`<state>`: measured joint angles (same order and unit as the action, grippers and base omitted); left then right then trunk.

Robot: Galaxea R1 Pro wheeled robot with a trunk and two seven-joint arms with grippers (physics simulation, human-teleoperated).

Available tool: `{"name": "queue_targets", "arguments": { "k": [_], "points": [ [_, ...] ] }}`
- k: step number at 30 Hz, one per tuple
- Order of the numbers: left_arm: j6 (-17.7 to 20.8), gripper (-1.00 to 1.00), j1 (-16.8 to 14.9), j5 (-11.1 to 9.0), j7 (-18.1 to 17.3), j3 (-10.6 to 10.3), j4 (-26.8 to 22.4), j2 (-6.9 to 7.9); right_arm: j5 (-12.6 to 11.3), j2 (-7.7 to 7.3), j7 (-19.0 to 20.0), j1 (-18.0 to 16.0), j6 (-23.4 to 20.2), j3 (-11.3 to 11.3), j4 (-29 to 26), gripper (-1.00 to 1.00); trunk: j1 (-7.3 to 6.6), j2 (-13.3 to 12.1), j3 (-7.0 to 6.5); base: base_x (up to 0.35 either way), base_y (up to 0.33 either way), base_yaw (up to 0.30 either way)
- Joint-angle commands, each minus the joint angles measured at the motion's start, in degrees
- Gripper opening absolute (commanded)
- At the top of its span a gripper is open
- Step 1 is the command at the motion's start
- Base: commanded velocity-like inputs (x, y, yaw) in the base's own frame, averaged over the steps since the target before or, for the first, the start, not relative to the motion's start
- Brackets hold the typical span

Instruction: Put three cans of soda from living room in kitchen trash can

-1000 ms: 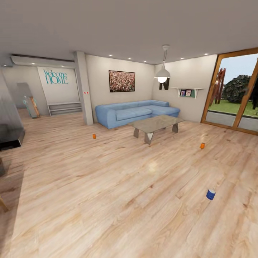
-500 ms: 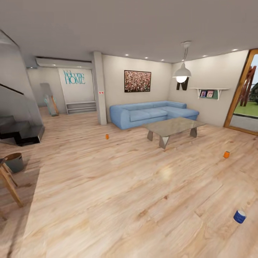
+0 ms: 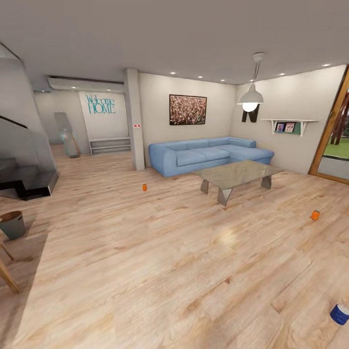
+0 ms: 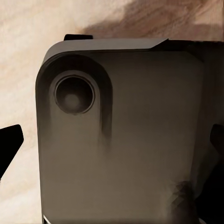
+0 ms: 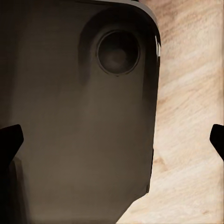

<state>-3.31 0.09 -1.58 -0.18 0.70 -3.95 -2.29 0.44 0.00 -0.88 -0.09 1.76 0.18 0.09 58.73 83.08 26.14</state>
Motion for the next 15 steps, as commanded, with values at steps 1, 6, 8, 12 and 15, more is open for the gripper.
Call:
{"name": "queue_targets", "arguments": {
  "k": [1, 6, 8, 12, 15],
  "points": [
    [0.0, 1.0, 0.0, 0.0, 0.0, 0.0, 0.0, 0.0, 0.0, 0.0, 0.0, 0.0, 0.0, 0.0, 0.0, 1.0, 0.0, 0.0, 0.0, 0.335, -0.077, 0.0],
    [0.0, 1.0, 0.0, 0.0, 0.0, 0.0, 0.0, 0.0, 0.0, 0.0, 0.0, 0.0, 0.0, 0.0, 0.0, 1.0, 0.0, 0.0, 0.0, 0.335, -0.077, 0.0],
    [0.0, 1.0, 0.0, 0.0, 0.0, 0.0, 0.0, 0.0, 0.0, 0.0, 0.0, 0.0, 0.0, 0.0, 0.0, 1.0, 0.0, 0.0, 0.0, 0.335, -0.078, 0.0],
    [0.0, 1.0, 0.0, 0.0, 0.0, 0.0, 0.0, 0.0, -0.1, 0.0, 0.0, 0.0, 0.0, 0.0, 0.0, 1.0, 0.0, 0.0, 0.0, 0.335, -0.077, 0.0],
    [0.0, 1.0, 0.0, 0.0, 0.0, 0.0, 0.0, 0.0, -0.1, 0.0, 0.0, 0.0, 0.0, 0.0, 0.0, 1.0, 0.0, 0.0, 0.0, 0.335, -0.077, 0.0]
  ]
}}
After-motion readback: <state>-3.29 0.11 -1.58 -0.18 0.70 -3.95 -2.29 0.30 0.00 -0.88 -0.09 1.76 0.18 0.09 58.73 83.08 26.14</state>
